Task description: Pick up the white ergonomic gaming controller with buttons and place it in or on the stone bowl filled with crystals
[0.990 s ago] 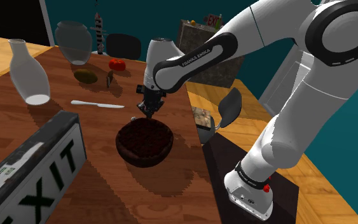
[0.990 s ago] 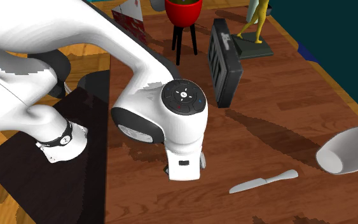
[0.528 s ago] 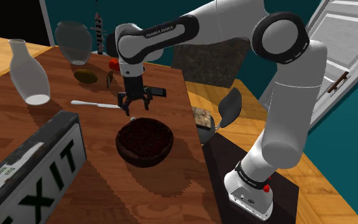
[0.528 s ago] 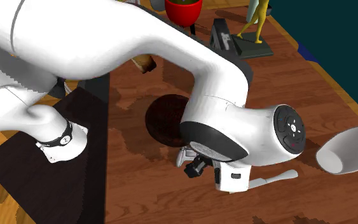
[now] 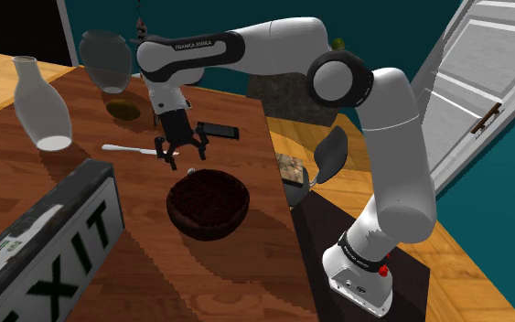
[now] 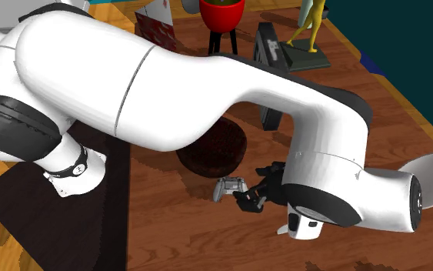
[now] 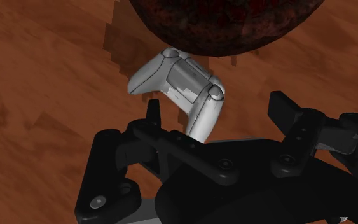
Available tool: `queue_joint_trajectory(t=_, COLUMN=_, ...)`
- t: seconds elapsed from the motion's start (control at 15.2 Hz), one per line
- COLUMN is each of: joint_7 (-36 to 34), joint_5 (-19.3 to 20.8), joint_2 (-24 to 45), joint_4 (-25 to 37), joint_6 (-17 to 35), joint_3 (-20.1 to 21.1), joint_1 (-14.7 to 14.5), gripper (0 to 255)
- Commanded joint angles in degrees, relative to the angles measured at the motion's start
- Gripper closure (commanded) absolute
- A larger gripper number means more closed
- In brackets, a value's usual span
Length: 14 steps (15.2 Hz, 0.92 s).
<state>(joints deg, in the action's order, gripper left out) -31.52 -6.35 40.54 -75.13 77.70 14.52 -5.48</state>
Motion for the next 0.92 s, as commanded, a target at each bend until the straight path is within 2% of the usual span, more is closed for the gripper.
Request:
queue_joint_trajectory(t=0.0, joint_7=0.12, joint_5=-0.18, joint_2=-0.85, joint_4=-2.60, joint_6=1.67, joint_3=0.08, joint_1=0.06, gripper=0)
queue_joint_trajectory(t=0.07, joint_7=0.26, joint_5=-0.29, joint_2=-1.55, joint_4=-4.75, joint_6=3.13, joint_3=0.12, joint_1=0.12, gripper=0)
queue_joint_trajectory(t=0.59, joint_7=0.26, joint_5=-0.29, joint_2=-1.54, joint_4=-4.72, joint_6=3.11, joint_3=0.12, joint_1=0.11, gripper=0)
queue_joint_trajectory(t=0.66, joint_7=0.26, joint_5=-0.29, joint_2=-1.54, joint_4=-4.72, joint_6=3.11, joint_3=0.12, joint_1=0.11, gripper=255)
queue_joint_trajectory(t=0.86, joint_7=0.26, joint_5=-0.29, joint_2=-1.54, joint_4=-4.72, joint_6=3.11, joint_3=0.12, joint_1=0.11, gripper=255)
